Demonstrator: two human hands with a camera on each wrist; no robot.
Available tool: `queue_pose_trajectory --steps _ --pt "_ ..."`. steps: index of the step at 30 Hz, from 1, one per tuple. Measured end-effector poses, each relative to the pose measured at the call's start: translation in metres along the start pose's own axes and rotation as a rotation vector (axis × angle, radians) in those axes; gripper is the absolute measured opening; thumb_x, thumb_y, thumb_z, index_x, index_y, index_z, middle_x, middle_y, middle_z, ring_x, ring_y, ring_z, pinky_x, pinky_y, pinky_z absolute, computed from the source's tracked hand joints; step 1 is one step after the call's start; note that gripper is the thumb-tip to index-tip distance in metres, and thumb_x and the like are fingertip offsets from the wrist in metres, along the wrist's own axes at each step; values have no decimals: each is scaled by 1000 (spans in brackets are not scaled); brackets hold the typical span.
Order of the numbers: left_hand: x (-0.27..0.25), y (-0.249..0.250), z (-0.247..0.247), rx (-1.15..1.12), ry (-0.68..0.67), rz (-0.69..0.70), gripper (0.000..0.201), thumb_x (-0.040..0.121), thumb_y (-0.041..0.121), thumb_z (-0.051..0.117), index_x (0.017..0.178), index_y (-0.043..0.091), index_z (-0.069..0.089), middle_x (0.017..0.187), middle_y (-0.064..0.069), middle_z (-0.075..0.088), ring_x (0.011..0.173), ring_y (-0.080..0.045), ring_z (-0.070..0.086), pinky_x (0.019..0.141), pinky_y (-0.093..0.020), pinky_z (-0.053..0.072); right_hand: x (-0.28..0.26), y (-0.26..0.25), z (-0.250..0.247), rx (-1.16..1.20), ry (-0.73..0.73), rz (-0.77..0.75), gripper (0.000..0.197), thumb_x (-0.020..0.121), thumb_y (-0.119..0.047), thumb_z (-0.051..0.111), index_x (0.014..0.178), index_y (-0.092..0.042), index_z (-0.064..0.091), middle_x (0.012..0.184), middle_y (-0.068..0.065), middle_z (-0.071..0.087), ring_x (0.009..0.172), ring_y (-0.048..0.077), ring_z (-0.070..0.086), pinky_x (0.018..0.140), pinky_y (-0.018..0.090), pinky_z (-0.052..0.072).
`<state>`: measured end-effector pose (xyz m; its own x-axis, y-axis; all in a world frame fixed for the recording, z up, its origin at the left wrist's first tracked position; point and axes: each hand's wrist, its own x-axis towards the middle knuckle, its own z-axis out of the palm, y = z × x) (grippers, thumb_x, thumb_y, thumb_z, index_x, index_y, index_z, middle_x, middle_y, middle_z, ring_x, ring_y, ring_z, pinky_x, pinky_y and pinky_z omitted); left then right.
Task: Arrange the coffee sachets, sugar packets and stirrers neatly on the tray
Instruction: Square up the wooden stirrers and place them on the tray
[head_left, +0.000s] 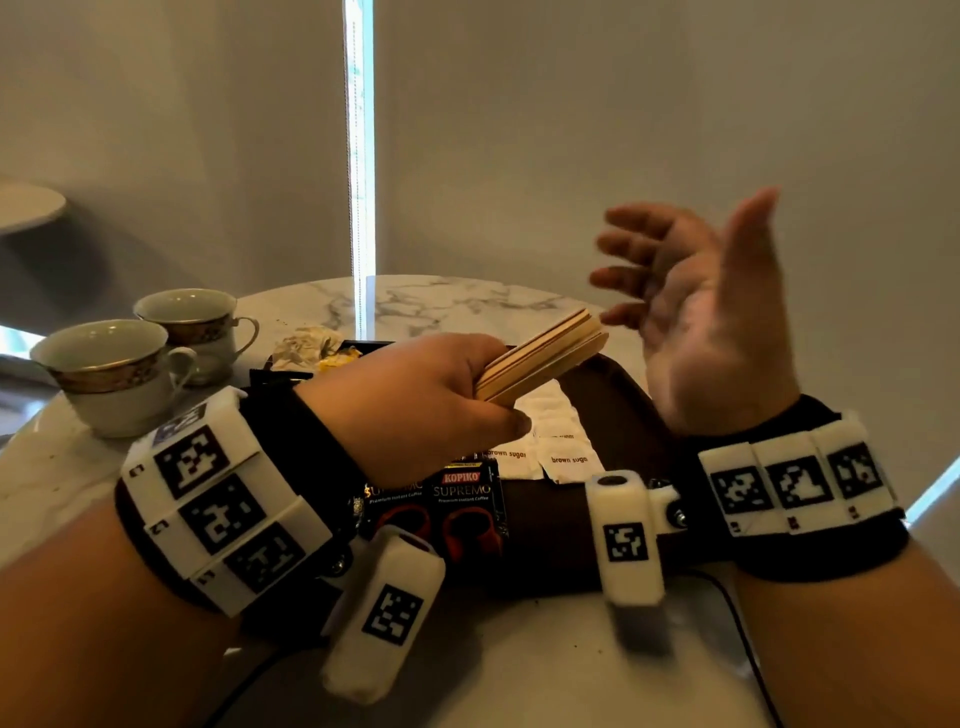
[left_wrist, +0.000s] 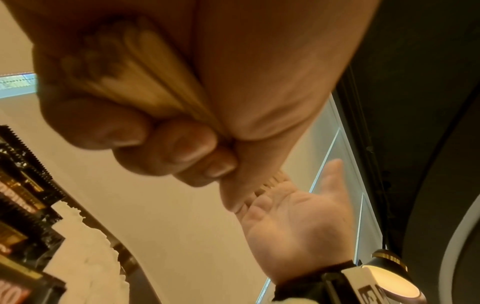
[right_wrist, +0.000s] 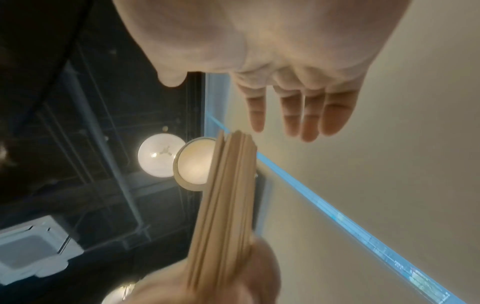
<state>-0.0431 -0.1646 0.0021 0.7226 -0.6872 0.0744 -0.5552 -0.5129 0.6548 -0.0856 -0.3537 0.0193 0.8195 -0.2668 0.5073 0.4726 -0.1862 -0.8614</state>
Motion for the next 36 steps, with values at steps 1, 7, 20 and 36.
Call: queue_pose_trajectory --steps 1,7,20,36 --pt "0 1 1 10 -8 -4 16 92 41 67 102 42 54 75 7 61 52 6 55 44 -11 40 3 -2 -3 15 40 -4 101 69 -94 17 128 -25 61 129 0 61 113 17 59 91 34 49" --pt "-1 6 11 128 -31 -11 14 91 39 68 87 38 55 83 9 62 72 -2 59 62 -19 41 -17 15 23 -244 -304 -92 119 46 -107 13 139 -44 48 149 -16 47 142 8 37 115 51 26" --pt "0 4 6 121 -1 -11 13 91 39 68 90 40 56 73 9 61 58 1 58 51 -12 40 -21 1 17 -415 -392 37 66 72 -82 50 93 -21 64 78 4 66 60 18 61 57 35 50" --pt "-1 2 0 -239 75 -8 54 67 58 79 108 33 56 93 5 73 73 -10 72 64 -26 58 -14 14 15 -425 -107 86 31 82 -36 70 66 -12 62 55 6 54 52 18 50 54 42 46"
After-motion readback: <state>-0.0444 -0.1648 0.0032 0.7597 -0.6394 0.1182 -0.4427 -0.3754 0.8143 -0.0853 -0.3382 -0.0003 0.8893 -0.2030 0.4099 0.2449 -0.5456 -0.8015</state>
